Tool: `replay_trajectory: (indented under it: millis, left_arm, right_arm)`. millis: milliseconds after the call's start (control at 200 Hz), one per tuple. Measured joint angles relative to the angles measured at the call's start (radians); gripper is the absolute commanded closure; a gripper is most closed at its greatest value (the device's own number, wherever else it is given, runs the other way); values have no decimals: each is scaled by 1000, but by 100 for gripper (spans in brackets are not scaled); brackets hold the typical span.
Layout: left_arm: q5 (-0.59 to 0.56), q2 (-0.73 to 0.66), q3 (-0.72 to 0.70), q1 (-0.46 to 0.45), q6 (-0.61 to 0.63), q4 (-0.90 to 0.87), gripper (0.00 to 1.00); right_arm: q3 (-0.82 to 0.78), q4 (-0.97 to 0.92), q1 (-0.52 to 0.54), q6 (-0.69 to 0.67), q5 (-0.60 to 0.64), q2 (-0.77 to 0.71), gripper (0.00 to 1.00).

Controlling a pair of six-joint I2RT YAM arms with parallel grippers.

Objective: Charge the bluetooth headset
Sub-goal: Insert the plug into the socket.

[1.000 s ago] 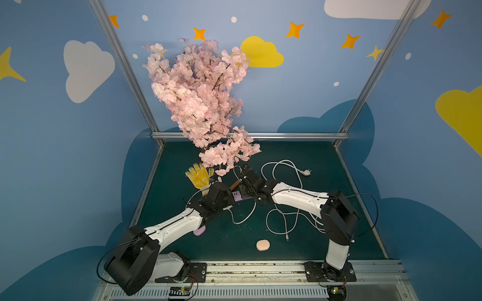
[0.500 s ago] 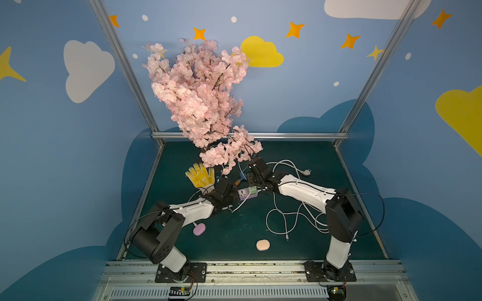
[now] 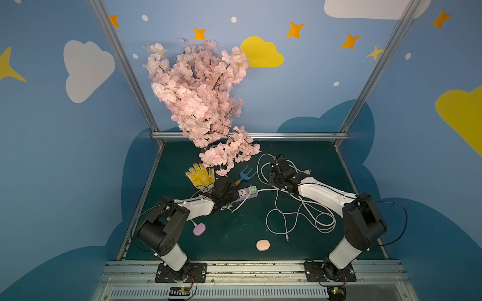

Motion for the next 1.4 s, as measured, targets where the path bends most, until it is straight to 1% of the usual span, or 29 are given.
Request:
replay_trajectory:
  millis: [100,185,350,501,671,761,911,1016,1126,1257,1327,1397]
  left_arm:
    - [4,0,0,4,0,1,97]
    - [6,0,-2,6,1,4,97]
    - [19,0,-2,13,5,3,96]
    - [24,2,-2,15,10,5,97]
    - [35,12,-1,18,19,20,97]
    - [43,19,3,20,21,26,96]
    - [48,19,3,21,23,27,97]
    - [50,19,3,21,25,27,97]
    - [52,19,3,21,26,27,97]
    - [54,19,3,22,26,27,97]
    - [55,19,4,22,26,26,97]
    - [57,19,4,22,26,26,96]
  right_arm:
    - [-40,24,38,45,-43,-28,100]
    - [-94,45,99,82,-71,-50,100]
    - [-156,80,186,118,-115,-50,100]
    - [-165,123,194,129,-139,-49,100]
    - [-201,214,204,119,-150,-53,100]
    - [-200,216,221,92,-129,-53,100]
    - [-137,146,227,59,-29,-53,100]
    - [-132,126,200,39,55,-71,100]
    - [-141,103,145,14,118,-115,100]
    - [-149,102,101,-2,132,-185,100]
    - [-149,103,109,-3,116,-205,100]
    - [-160,116,140,6,94,-208,100]
